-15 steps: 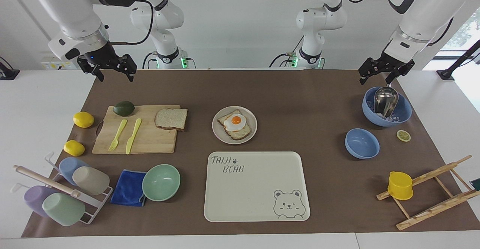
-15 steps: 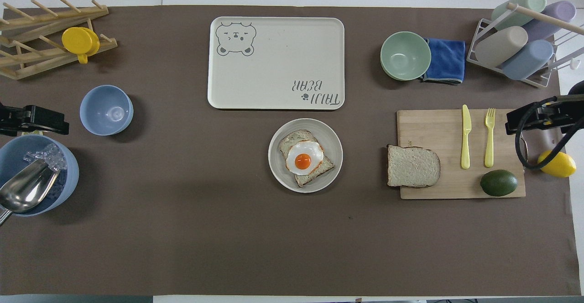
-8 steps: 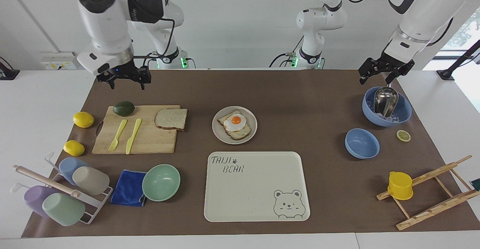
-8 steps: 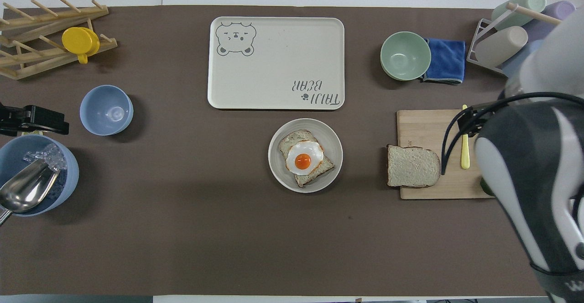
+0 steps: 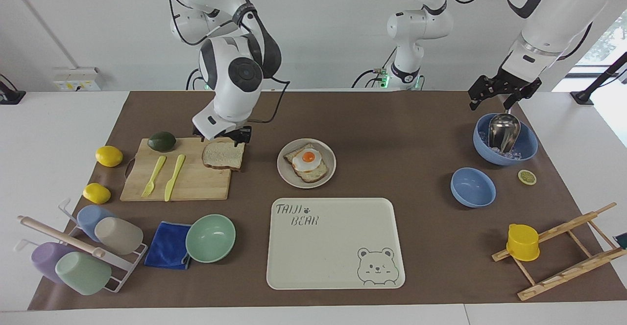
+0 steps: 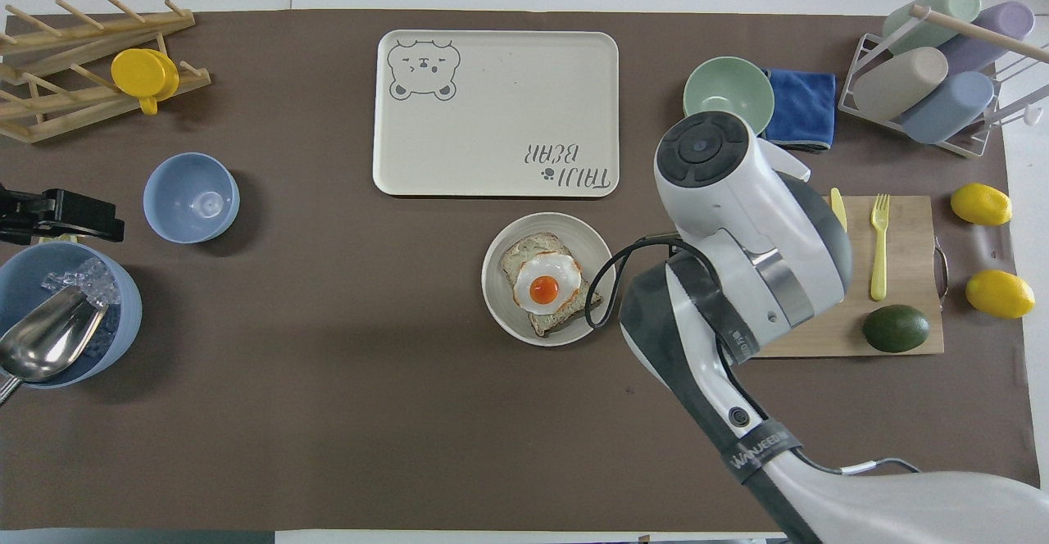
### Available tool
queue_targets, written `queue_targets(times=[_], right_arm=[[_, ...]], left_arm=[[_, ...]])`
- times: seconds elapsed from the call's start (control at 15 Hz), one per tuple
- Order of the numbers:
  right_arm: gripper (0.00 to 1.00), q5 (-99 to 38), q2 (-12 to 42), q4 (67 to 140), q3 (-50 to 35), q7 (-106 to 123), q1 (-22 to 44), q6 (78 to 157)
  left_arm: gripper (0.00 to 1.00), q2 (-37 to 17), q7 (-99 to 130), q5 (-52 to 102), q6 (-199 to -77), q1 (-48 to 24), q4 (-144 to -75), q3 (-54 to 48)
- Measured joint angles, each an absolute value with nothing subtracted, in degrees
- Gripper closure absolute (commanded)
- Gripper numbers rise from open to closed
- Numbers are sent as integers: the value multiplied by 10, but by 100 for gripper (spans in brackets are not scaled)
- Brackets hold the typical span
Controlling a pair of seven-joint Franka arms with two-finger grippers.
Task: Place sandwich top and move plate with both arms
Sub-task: 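Reach the right gripper to the bread slice on the cutting board and grasp it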
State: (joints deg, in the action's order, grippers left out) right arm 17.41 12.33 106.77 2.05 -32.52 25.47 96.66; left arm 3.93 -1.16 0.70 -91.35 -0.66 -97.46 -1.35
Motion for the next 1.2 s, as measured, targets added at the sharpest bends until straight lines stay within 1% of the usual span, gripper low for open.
queue_targets(times=[0.2,0.73,0.93,1.0,1.13,1.2], right_arm=[[0,176,141,1095,20,-382,275,988],[0,176,143,1185,26,-422,272,1092],[0,176,140,1197,26,-424,271,1098],[3,176,139,1200,26,-424,271,1098],[15,177,137,1204,26,-424,270,1098],[23,181,136,1207,26,-424,269,1098]], left_arm=[[0,39,-12,7,-914,-7,-975,-14],[0,39,-12,7,-914,-7,-975,-14],[0,39,-12,7,-914,-7,-975,-14],[0,39,-12,7,-914,-7,-975,-14],[0,39,-12,7,-914,-7,-975,-14],[0,39,-12,7,-914,-7,-975,-14]])
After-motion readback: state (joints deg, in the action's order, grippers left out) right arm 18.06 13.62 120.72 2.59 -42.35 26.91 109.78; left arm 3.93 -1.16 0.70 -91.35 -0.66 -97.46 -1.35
